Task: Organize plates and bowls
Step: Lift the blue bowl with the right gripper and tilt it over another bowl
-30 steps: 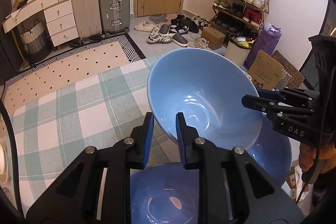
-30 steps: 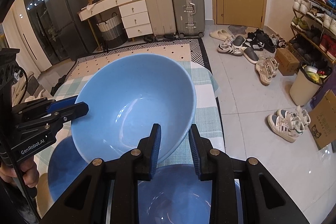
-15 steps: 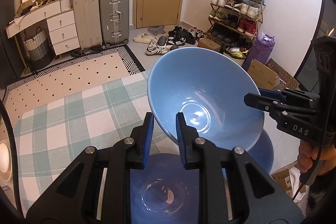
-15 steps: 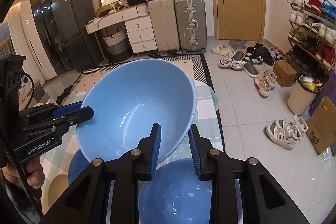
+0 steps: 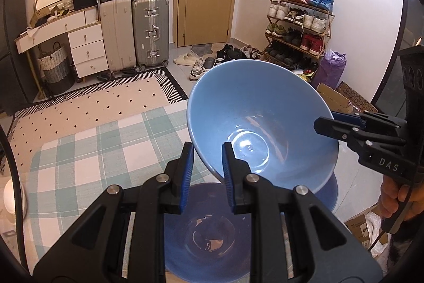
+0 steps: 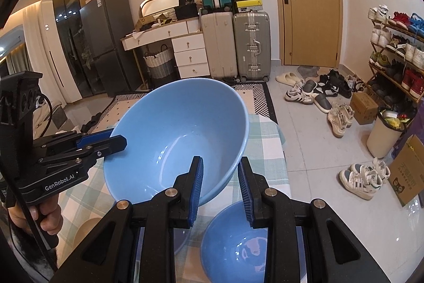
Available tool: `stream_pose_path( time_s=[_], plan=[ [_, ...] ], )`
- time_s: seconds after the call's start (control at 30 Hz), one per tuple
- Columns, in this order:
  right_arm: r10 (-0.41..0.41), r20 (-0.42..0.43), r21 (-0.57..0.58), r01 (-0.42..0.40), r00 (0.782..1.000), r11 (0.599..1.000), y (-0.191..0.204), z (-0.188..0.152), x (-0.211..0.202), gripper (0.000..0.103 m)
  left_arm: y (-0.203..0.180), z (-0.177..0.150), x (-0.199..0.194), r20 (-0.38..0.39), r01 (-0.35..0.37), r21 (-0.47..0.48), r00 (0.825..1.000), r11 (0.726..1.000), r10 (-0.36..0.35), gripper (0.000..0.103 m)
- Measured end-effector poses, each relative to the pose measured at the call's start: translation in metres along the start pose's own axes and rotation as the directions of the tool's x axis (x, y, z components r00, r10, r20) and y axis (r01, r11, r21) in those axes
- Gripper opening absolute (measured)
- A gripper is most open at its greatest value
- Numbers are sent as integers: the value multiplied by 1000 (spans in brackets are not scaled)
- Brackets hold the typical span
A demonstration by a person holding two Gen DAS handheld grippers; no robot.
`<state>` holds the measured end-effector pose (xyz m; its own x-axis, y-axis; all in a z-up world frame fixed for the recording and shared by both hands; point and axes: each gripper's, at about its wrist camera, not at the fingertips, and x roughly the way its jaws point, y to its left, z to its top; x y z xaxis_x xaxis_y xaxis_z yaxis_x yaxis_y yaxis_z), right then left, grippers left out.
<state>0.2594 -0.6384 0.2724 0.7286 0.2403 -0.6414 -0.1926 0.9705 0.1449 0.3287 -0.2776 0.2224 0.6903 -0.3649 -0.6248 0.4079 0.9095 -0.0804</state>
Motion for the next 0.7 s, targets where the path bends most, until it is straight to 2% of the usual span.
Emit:
stream_pose_path(
  time_s=[0.7],
  plan=[
    [66, 15, -65, -65, 998, 996, 54, -7, -22, 28, 0, -30, -103, 40, -61, -31, 997, 998, 62, 19]
  ],
)
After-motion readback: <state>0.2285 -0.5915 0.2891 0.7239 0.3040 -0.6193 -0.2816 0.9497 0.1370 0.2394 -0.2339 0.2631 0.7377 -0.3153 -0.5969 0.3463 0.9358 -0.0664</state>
